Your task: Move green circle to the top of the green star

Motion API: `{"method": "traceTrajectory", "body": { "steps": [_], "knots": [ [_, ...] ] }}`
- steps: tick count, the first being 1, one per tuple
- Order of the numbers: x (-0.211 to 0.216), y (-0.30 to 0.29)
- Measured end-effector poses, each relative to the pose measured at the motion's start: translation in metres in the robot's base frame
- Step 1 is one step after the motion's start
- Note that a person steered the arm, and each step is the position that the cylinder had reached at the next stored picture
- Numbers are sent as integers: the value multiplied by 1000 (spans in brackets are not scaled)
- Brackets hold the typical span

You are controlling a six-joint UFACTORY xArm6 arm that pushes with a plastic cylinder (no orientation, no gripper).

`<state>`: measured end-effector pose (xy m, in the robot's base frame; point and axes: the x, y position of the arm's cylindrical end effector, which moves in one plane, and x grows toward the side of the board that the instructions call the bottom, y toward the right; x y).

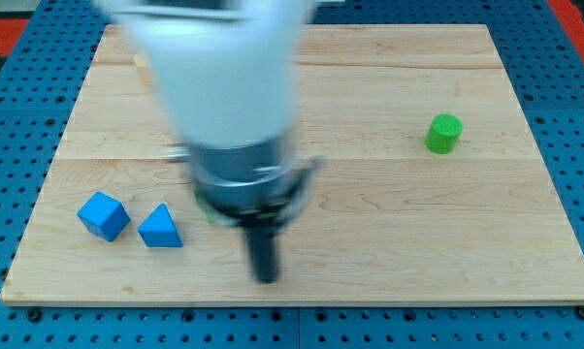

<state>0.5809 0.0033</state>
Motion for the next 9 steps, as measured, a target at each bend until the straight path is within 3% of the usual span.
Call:
{"method": "traceTrajectory", "body": {
  "steps": [1,2,5,6,7,9],
  "knots": [
    [-49,108],
    [-110,163],
    [-189,237],
    [-209,232],
    [-214,155],
    [-176,-45]
  ]
}}
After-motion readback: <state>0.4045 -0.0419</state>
